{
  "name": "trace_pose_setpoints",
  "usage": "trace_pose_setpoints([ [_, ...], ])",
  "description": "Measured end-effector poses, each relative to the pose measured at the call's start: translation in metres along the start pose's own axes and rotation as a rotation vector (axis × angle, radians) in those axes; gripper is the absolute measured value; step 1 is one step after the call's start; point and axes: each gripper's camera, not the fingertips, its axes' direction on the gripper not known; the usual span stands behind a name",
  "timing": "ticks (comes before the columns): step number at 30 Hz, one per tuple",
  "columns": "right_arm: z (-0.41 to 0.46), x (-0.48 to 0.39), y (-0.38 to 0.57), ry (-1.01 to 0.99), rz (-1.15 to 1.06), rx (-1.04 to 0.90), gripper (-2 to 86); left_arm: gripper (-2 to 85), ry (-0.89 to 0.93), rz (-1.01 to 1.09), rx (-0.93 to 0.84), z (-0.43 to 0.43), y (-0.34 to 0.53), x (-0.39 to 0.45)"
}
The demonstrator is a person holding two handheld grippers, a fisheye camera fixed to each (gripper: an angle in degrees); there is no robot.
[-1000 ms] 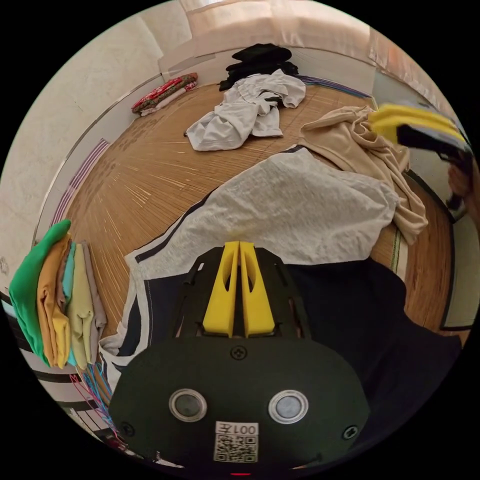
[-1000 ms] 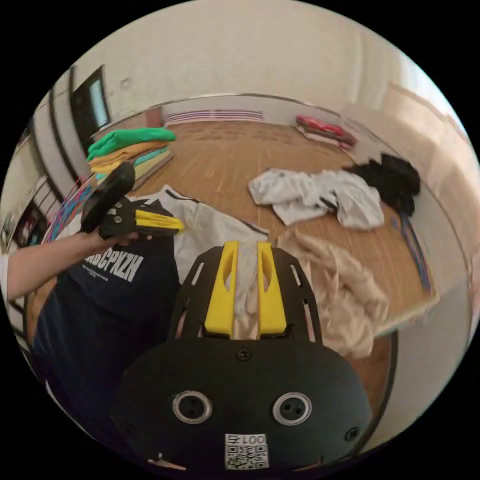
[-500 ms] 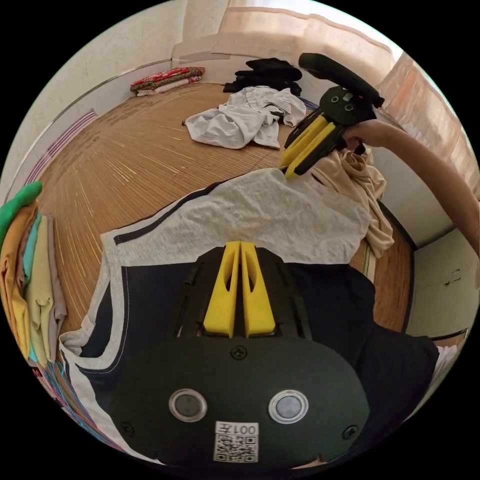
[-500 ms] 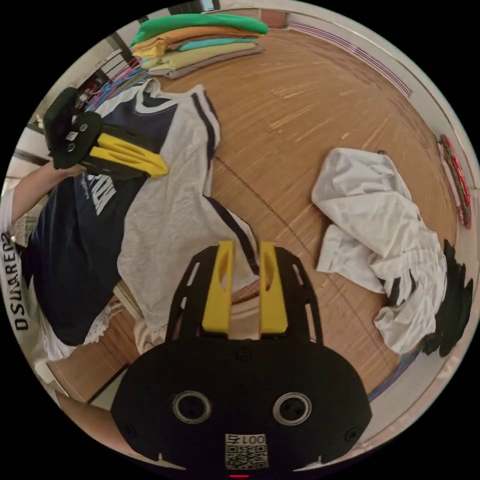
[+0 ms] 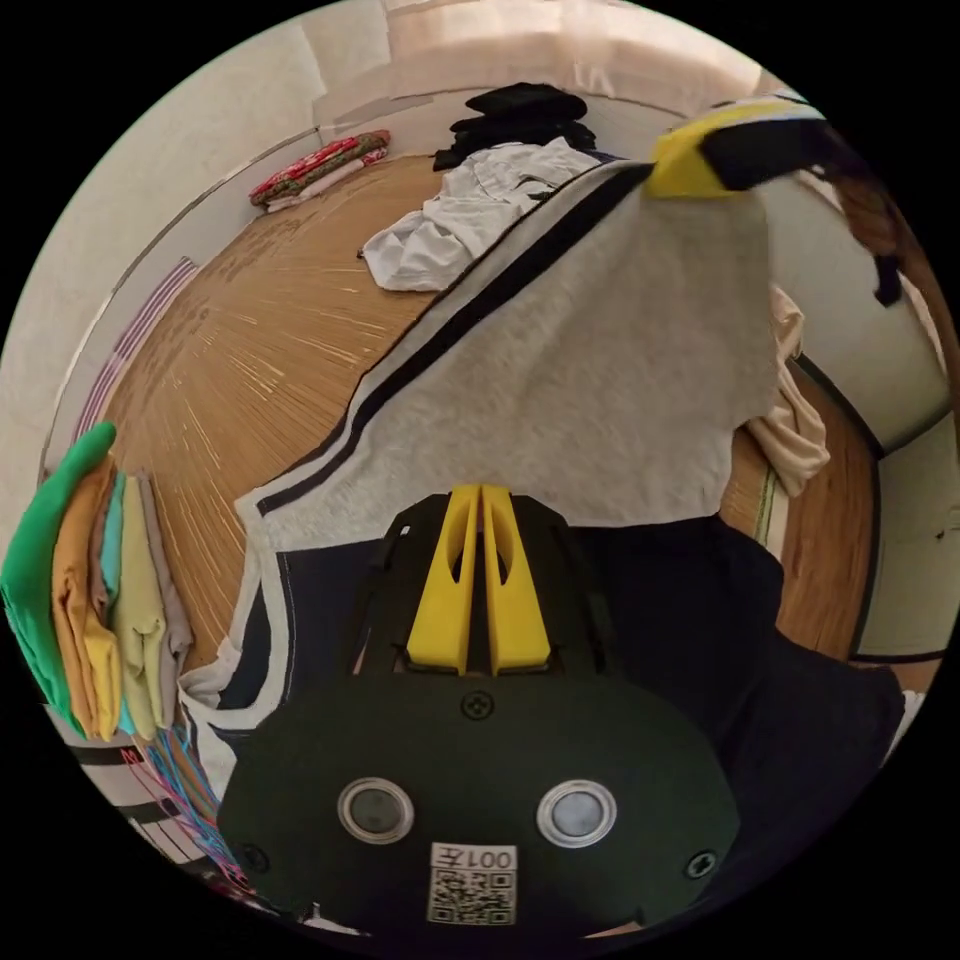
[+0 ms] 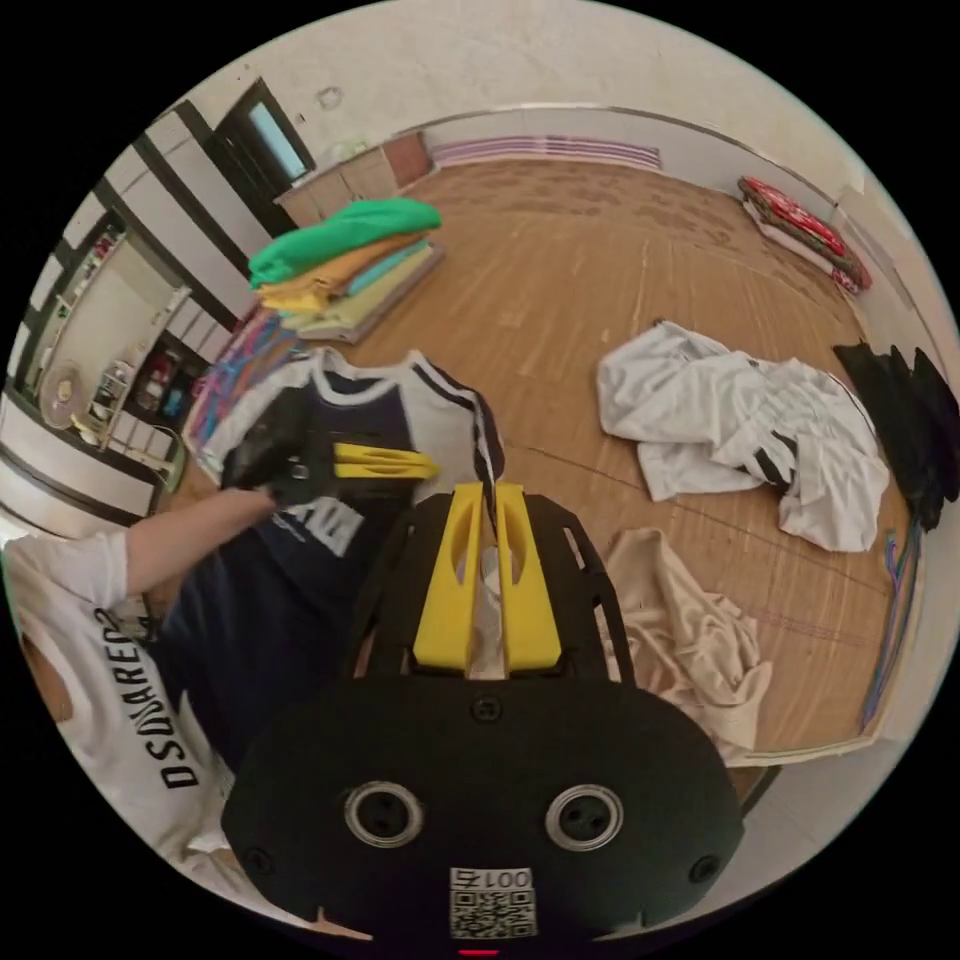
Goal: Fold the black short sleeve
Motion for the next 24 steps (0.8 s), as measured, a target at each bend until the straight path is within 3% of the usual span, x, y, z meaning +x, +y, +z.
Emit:
trace_pose_setpoints([
  [3,-0.011,-0.051,-0.002,-0.131,-0.068,0.058,2.4,-1.0,0.069,-0.154,-0.041,-0.012,0.026,-0.028],
  [7,0.014,-0.127,-0.003,-0.138,-0.203,0.014,3.3,-1.0,-0.017,-0.332,-0.015,-0.048,0.100,-0.053],
  [14,0.086,-0.222,0.031,-0.133,-0.380,-0.097,12.2,-1.0,0.046,-0.311,-0.050,-0.066,0.198,-0.051],
  [19,0.050,-0.203,0.065,0.028,-0.196,0.014,12.2,-0.9,0.167,-0.286,-0.028,-0.058,0.221,-0.047],
  [22,0.038,-0.179,0.088,0.142,-0.085,-0.016,12.1,-0.7,0.239,-0.256,-0.014,-0.053,0.225,-0.039],
  [24,0.035,-0.177,0.100,0.114,-0.050,-0.025,12.1,-0.2,0.234,-0.241,-0.011,-0.052,0.230,-0.033],
])
